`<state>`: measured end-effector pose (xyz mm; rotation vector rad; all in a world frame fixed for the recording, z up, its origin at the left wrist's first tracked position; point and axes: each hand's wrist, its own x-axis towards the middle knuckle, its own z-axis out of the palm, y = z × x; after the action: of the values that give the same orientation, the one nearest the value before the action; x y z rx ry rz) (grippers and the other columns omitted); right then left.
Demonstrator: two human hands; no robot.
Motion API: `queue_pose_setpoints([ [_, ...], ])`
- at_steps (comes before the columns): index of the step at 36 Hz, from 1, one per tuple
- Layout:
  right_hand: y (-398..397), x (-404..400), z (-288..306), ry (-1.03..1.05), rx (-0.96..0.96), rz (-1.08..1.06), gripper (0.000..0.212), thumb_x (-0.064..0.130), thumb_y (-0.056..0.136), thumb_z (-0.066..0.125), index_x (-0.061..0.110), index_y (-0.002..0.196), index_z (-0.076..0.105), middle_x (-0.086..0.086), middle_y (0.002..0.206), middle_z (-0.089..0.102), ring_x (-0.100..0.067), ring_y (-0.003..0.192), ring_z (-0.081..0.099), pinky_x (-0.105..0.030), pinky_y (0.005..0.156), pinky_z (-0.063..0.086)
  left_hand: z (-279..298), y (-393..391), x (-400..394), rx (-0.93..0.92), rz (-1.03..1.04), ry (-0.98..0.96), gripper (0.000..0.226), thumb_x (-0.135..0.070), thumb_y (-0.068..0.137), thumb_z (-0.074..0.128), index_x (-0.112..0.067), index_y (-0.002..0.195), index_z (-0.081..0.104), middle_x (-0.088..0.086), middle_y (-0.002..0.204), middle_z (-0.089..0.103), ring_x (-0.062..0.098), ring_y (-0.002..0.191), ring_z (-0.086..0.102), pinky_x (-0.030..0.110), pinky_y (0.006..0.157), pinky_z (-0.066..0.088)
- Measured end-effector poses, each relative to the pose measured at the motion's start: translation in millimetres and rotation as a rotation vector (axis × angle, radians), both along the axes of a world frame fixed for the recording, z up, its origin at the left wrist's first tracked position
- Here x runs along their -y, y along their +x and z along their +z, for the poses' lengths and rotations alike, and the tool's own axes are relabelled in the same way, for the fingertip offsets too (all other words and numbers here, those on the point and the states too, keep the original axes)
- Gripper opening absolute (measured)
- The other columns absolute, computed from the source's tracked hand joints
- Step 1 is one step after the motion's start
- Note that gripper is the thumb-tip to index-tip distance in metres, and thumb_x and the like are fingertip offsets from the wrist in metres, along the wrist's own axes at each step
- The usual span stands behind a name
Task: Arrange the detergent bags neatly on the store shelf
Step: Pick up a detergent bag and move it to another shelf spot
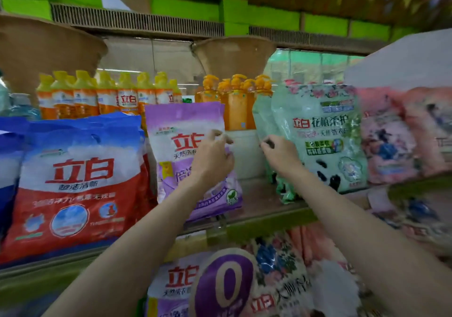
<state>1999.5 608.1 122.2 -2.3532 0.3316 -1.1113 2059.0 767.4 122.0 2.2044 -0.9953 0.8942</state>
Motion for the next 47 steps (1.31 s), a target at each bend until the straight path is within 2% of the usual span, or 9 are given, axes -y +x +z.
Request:
queue_pose_setpoints([
  [6,-36,31,4,0.018,0.078,-0.059,0.023,0.017,0.095,0.048,0.001,0.102,0.062,-0.015,0.097,0.066,-0.028,0.085,0.060,-0.030,0.068,0.042,-1,-19,41,-0.261,-0.100,0.031,0.030,-0.021,0.084,0.062,-0.016,0.114,0.063,0.010,0.123,0.055,0.025,0.114,0.055,0.031,0.094,0.044],
  [13,-60,98,0,0.101,0.093,-0.104,0.023,0.018,0.094,0.047,0.008,0.114,0.054,-0.011,0.121,0.052,-0.026,0.110,0.051,-0.038,0.092,0.044,1,-39,94,-0.510,-0.113,-0.054,0.045,-0.036,0.090,0.057,-0.008,0.125,0.053,0.011,0.127,0.058,0.025,0.116,0.054,0.030,0.091,0.043],
  [22,-88,207,-20,0.261,-0.027,-0.107,0.069,0.038,0.090,0.057,0.003,0.142,0.028,-0.015,0.147,0.029,-0.032,0.134,0.032,-0.043,0.108,0.031,-15,-65,162,-0.927,-0.273,-0.449,0.071,-0.046,0.083,0.064,-0.009,0.137,0.035,0.006,0.131,0.053,0.017,0.103,0.055,0.027,0.080,0.046],
  [27,-96,237,-29,0.394,-0.226,0.093,0.073,0.054,0.092,0.044,0.012,0.148,0.022,-0.015,0.153,0.028,-0.032,0.139,0.028,-0.039,0.110,0.027,-31,-53,188,-0.992,-0.343,-0.642,0.113,-0.074,0.033,0.079,-0.026,0.130,0.043,0.002,0.122,0.063,0.022,0.100,0.066,0.041,0.086,0.055],
  [30,-96,248,-33,0.457,-0.243,0.279,0.061,0.041,0.097,0.040,0.009,0.147,0.025,-0.011,0.153,0.029,-0.026,0.140,0.027,-0.027,0.106,0.028,-35,-52,198,-0.995,-0.321,-0.699,0.093,-0.070,0.046,0.079,-0.029,0.125,0.051,0.003,0.115,0.068,0.027,0.099,0.068,0.048,0.091,0.053],
  [34,-86,250,-34,0.543,-0.174,0.418,0.052,0.034,0.100,0.037,0.005,0.142,0.033,-0.006,0.145,0.039,-0.021,0.135,0.036,-0.019,0.102,0.029,-31,-62,204,-0.948,-0.317,-0.794,0.038,-0.047,0.085,0.061,-0.019,0.110,0.059,0.006,0.098,0.071,0.021,0.082,0.070,0.036,0.071,0.057],
  [38,-70,259,-38,0.651,-0.089,0.457,0.058,0.048,0.096,0.037,0.015,0.144,0.032,-0.003,0.148,0.038,-0.024,0.135,0.036,-0.044,0.114,0.026,-31,-66,208,-0.928,-0.281,-0.792,0.049,-0.052,0.088,0.051,-0.012,0.116,0.054,0.014,0.105,0.067,0.032,0.096,0.066,0.045,0.086,0.055],
  [42,-53,262,-34,0.714,0.072,0.443,0.030,0.026,0.101,0.040,0.015,0.127,0.051,-0.006,0.126,0.057,-0.020,0.108,0.053,-0.034,0.096,0.041,-32,-63,210,-0.875,-0.264,-0.826,0.051,-0.051,0.090,0.051,-0.009,0.119,0.053,0.017,0.108,0.066,0.037,0.103,0.064,0.052,0.091,0.052],
  [47,-39,266,-27,0.766,0.125,0.537,0.013,0.023,0.097,0.049,0.023,0.096,0.062,-0.001,0.106,0.065,-0.020,0.101,0.059,-0.039,0.097,0.045,-26,-48,206,-0.805,-0.262,-0.878,0.026,-0.042,0.094,0.050,-0.018,0.088,0.059,0.006,0.079,0.068,0.019,0.068,0.066,0.028,0.057,0.056],
])
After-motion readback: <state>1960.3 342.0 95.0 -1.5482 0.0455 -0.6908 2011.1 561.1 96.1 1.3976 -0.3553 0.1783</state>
